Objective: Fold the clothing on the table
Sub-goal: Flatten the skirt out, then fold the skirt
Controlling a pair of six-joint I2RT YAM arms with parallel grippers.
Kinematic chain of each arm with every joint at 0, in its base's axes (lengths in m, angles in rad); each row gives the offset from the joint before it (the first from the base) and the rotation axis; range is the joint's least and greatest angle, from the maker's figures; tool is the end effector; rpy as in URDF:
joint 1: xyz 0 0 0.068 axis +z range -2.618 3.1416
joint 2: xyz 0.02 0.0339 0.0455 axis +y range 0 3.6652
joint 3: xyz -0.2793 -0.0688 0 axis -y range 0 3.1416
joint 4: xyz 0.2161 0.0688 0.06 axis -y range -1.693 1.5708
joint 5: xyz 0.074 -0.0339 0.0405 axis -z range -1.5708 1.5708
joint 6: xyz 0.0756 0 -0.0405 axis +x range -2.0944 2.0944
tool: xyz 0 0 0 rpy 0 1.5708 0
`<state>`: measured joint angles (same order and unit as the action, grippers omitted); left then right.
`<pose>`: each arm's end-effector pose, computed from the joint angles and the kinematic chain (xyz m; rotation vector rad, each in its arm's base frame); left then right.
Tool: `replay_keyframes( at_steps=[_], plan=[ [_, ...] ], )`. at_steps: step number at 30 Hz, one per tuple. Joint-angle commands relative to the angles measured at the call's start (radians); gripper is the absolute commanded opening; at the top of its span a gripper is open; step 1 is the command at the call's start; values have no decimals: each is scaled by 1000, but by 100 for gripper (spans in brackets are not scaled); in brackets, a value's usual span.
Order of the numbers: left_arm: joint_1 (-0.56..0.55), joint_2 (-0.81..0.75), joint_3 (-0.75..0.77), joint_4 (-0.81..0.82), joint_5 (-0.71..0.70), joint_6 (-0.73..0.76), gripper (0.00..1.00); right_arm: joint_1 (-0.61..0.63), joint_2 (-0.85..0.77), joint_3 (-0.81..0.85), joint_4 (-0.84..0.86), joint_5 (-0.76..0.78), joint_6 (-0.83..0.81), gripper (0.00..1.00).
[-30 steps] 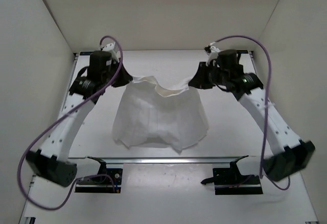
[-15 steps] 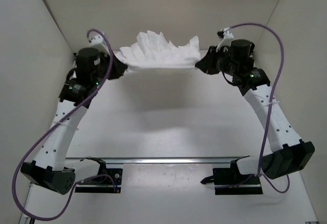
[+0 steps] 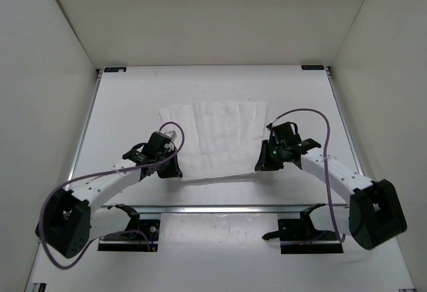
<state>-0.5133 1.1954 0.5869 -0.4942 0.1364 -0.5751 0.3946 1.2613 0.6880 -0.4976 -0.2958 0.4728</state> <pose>0.1660 -0.1054 0.1662 -0.0404 2.7672 -0.5033 0.1938 0.1046 0.1843 0.0030 2.7370 0.6632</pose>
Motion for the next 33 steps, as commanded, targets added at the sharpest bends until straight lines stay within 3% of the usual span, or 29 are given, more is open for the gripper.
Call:
replay_keyframes(
  at_steps=[1, 9, 22, 27, 29, 33],
  plan=[
    [-39, -140, -7, -15, -14, -29, 0, 42, -144, -2, -64, 104, 50, 0],
    [-67, -428, -9, -210, 45, -103, 0, 98, -385, -42, -278, 96, 105, 0],
    [-28, -632, 23, -380, 147, -155, 0, 84, -614, -21, -554, -20, 98, 0],
    [87, -507, 162, -357, 134, -66, 0, -48, -504, 102, -540, -124, -23, 0],
    [145, -455, 172, -238, 160, -60, 0, -159, -427, 125, -445, -201, -60, 0],
    [303, -303, 142, 7, 193, -127, 0, -195, -167, 212, -213, -209, -47, 0]
  ],
)
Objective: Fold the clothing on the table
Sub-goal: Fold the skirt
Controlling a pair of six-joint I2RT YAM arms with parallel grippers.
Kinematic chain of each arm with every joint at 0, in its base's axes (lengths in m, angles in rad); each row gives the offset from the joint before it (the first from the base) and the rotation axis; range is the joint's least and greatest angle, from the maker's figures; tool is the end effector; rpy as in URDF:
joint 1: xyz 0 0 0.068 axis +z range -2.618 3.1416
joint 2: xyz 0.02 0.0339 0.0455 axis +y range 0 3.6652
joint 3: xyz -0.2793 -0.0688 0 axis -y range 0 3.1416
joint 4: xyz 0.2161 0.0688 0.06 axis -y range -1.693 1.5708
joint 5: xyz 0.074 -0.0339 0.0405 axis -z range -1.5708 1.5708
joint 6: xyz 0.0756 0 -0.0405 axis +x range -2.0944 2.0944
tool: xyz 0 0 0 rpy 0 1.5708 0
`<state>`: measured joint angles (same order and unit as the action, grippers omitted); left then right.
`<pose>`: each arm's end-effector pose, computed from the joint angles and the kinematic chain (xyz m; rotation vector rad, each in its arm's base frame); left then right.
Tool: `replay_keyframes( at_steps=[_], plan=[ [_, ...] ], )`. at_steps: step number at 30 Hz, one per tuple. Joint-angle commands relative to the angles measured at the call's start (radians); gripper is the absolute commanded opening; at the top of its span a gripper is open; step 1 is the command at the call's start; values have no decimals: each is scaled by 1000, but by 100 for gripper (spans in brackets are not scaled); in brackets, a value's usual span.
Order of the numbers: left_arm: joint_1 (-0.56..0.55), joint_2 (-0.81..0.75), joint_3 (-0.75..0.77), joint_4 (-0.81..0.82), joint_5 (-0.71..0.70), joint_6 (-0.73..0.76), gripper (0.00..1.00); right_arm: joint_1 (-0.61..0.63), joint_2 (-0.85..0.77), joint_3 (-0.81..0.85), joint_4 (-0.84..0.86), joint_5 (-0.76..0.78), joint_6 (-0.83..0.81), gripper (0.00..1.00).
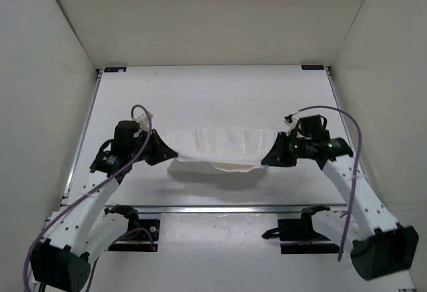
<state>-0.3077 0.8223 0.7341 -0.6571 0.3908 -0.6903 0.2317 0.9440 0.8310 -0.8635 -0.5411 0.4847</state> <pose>0.1402 -0.0748 0.2613 -0.2556 2.4292 -0.9329 0.1423 0.0736 0.2600 0.1094 2.6184 0.9586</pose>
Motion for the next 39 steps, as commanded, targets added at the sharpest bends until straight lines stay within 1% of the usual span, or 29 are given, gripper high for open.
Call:
replay_keyframes(
  at_steps=[1, 2, 3, 4, 5, 6, 7, 8, 9, 10, 11, 12, 14, 15, 16, 17, 18, 19, 20, 21, 22, 23, 25, 28, 30, 32, 33, 37, 39],
  plan=[
    [126, 116, -12, 257, -63, -37, 0, -38, 242, 92, 179, 32, -63, 0],
    [143, 150, -4, 319, -75, -47, 0, -40, 292, 143, 239, 29, -58, 0],
    [147, 217, 8, 339, -92, -48, 0, -46, 381, 201, 285, 23, -48, 0],
    [153, 295, 31, 378, -107, -48, 0, -48, 425, 233, 319, 27, -51, 0],
    [156, 337, 65, 401, -122, -48, 0, -48, 525, 296, 357, 42, -43, 0],
    [169, 416, 80, 433, -116, -41, 4, -58, 617, 372, 389, 70, -38, 2],
    [183, 489, 118, 453, -125, -41, 20, -60, 660, 408, 417, 69, -34, 10],
    [206, 529, 161, 477, -119, -48, 31, -75, 741, 466, 472, 60, -26, 24],
    [211, 602, 188, 513, -118, -55, 48, -87, 809, 524, 504, 38, -37, 33],
    [238, 671, 232, 527, -92, -60, 55, -95, 869, 595, 515, 50, -29, 36],
    [261, 701, 275, 560, -73, -74, 56, -103, 890, 618, 511, 64, -29, 43],
    [271, 740, 303, 586, -49, -87, 58, -106, 912, 663, 503, 64, -41, 49],
    [283, 782, 330, 582, 2, -83, 61, -114, 909, 684, 456, 98, -57, 53],
    [279, 776, 330, 562, 11, -74, 61, -115, 894, 654, 451, 96, -58, 57],
    [269, 758, 306, 539, -4, -54, 62, -114, 859, 601, 451, 127, -78, 59],
    [265, 729, 282, 536, -18, -39, 62, -114, 836, 567, 457, 157, -83, 60],
    [256, 710, 224, 542, -30, -38, 62, -120, 793, 490, 474, 168, -84, 61],
    [242, 663, 188, 560, -49, -35, 62, -132, 744, 399, 510, 147, -72, 61],
    [217, 622, 122, 565, -68, -31, 62, -143, 718, 355, 541, 115, -64, 60],
    [194, 603, 66, 559, -81, -26, 63, -152, 666, 267, 588, 99, -40, 60],
    [185, 563, 7, 550, -102, -12, 62, -164, 620, 194, 621, 84, -31, 62],
    [164, 531, -10, 544, -118, -6, 62, -164, 581, 162, 629, 101, -26, 63],
    [142, 477, -102, 522, -145, 3, 63, -151, 523, 48, 653, 127, -20, 67],
    [133, 376, -194, 508, -178, 0, 64, -172, 457, -88, 719, 80, 27, 68],
    [128, 312, -226, 488, -197, -5, 65, -172, 464, -141, 780, 43, 48, 68],
    [114, 276, -246, 459, -217, 1, 66, -169, 496, -161, 819, 30, 64, 68],
    [111, 262, -254, 459, -222, 6, 66, -164, 519, -156, 828, 27, 71, 69],
    [113, 244, -311, 464, -222, 2, 67, -157, 567, -199, 948, 26, 152, 68],
    [114, 239, -338, 499, -239, -15, 67, -166, 584, -220, 1024, 17, 187, 67]
  ],
)
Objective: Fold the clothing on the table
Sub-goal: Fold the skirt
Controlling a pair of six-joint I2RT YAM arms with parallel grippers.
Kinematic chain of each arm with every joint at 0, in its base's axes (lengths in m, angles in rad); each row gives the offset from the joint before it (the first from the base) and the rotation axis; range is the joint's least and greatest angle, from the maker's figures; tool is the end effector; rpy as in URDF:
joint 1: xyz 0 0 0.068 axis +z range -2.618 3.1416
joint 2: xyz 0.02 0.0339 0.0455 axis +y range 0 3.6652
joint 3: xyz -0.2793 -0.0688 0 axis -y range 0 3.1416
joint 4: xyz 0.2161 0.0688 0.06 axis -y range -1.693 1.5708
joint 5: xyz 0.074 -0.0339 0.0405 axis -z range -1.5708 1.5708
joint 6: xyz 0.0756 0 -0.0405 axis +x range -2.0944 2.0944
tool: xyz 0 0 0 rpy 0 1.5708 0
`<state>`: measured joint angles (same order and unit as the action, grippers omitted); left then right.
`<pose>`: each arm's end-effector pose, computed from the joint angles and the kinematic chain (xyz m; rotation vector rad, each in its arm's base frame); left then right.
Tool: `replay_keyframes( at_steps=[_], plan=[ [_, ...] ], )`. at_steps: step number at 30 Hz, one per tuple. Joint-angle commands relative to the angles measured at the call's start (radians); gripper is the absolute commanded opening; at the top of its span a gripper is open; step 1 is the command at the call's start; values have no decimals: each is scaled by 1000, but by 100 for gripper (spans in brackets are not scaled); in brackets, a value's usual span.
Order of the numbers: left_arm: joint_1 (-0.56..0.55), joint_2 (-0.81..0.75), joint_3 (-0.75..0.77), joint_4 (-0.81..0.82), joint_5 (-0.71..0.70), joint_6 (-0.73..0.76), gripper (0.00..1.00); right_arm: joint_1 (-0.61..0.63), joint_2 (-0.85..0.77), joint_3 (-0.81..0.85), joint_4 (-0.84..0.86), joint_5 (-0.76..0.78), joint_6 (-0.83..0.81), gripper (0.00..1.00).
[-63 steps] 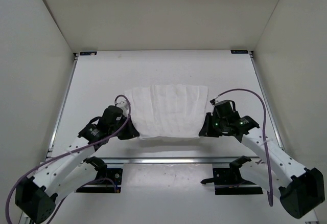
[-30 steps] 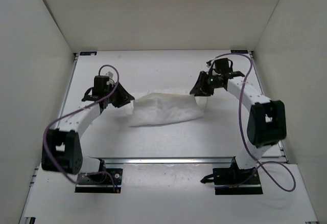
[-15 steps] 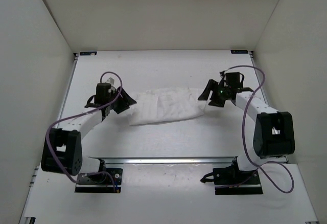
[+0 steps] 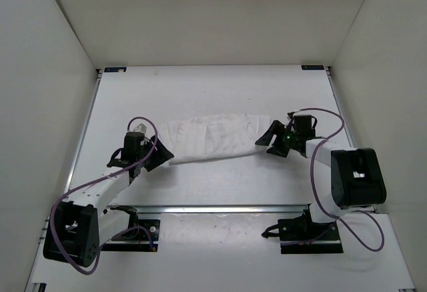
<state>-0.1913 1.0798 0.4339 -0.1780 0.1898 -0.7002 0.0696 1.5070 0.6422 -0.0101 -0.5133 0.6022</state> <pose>0.1914 -0.0516 0.1689 -0.5333 2.4167 -0.6302 0.2745 0.0563 0.1594 0.4280 2.4726 0.9176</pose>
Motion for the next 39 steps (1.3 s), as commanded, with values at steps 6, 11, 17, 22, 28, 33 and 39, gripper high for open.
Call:
replay_keyframes(
  at_steps=[6, 11, 17, 22, 28, 33, 39],
  plan=[
    [-17, 45, -72, 112, -30, -50, 62, -1, 102, -13, 185, -24, 102, 45],
    [-42, 135, -50, 169, -26, -79, 66, -4, 111, -26, 216, -21, 104, 15],
    [-53, 236, -58, 274, -10, -110, 54, -5, 127, -12, 185, -19, 88, 0],
    [-115, 345, -8, 340, 20, -120, 2, -42, 75, 39, 11, 33, 9, 0],
    [-221, 451, 63, 408, 56, -163, 0, -1, -31, 218, -339, 283, -136, 0],
    [-227, 486, 89, 428, 68, -162, 0, 140, -38, 478, -562, 419, -235, 0],
    [-214, 499, 103, 430, 65, -154, 0, 353, 73, 729, -584, 444, -274, 0]
  ],
)
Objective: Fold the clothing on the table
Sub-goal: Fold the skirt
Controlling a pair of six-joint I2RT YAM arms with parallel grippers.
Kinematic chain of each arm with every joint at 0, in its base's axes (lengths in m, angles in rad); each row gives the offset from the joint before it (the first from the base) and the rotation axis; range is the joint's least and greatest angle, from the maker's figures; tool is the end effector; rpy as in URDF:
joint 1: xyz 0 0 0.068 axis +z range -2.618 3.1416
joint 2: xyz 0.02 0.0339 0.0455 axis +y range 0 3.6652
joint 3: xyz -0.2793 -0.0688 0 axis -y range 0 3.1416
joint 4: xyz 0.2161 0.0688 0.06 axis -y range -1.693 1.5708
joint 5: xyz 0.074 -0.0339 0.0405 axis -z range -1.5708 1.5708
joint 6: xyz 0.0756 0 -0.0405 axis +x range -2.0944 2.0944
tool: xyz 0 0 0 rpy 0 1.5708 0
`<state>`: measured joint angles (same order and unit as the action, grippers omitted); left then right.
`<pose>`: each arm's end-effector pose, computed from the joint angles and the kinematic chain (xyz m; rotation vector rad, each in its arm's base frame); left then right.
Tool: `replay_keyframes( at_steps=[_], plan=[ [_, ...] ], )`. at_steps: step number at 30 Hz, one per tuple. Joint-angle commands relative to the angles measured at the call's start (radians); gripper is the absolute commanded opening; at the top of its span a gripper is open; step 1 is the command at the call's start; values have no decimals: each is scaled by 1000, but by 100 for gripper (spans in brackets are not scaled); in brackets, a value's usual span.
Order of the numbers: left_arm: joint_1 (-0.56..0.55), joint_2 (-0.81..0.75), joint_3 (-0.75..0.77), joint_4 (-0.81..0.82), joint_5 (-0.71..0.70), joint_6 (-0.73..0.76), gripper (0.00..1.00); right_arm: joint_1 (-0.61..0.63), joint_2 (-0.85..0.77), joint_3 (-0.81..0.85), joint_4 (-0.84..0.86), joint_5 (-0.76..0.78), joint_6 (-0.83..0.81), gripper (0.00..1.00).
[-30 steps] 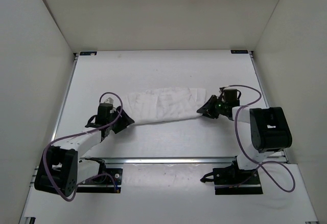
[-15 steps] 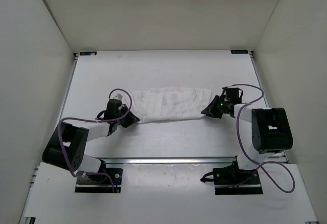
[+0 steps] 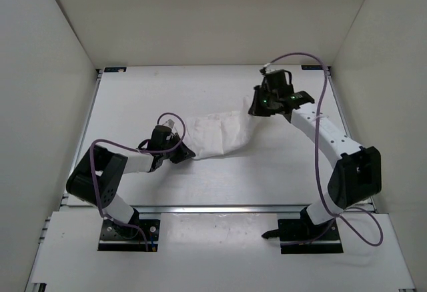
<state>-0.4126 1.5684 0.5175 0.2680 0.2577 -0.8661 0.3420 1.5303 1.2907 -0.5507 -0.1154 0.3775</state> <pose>0.2516 -0.1311 0.1313 -0.4331 2.4793 -0.8847 0.3153 0.1215 0.2936 -0.0145 2.4076 0.4787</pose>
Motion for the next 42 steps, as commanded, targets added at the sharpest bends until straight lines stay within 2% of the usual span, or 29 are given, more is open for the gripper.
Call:
replay_keyframes(
  at_steps=[1, 8, 13, 20, 23, 26, 27, 30, 31, 32, 33, 36, 42],
  plan=[
    [6, 13, 21, -18, -2, 13, 0, 125, 80, 114, -29, 33, -46, 0],
    [11, 27, 24, -15, 21, 9, 0, 320, 238, 200, 110, -18, 4, 0],
    [20, 28, 10, -3, 29, 15, 0, 387, 333, 197, 179, -98, 37, 0],
    [20, 36, -1, 20, 37, 9, 0, 439, 470, 269, 166, -182, 26, 0],
    [31, 25, -1, 4, 45, 15, 4, 436, 491, 294, 152, -216, 34, 0],
    [41, 10, -13, 20, 64, 7, 14, 428, 479, 295, 144, -253, 23, 10],
    [37, 9, -17, 13, 54, 6, 15, 427, 469, 294, 143, -266, 15, 3],
    [50, -5, -16, 14, 55, 6, 23, 425, 426, 286, 135, -316, 20, 0],
    [54, -4, -17, 16, 60, 1, 25, 431, 418, 282, 121, -320, 21, 2],
    [55, -7, -20, 16, 63, -2, 29, 433, 407, 283, 120, -329, 21, 9],
    [55, -5, -25, 19, 74, -4, 32, 433, 409, 283, 104, -336, 12, 22],
    [54, -16, -22, 16, 74, -4, 36, 431, 384, 283, 72, -363, 2, 35],
    [73, -47, -43, 8, 95, -22, 49, 369, 199, 128, 256, -404, 52, 35]
  ],
)
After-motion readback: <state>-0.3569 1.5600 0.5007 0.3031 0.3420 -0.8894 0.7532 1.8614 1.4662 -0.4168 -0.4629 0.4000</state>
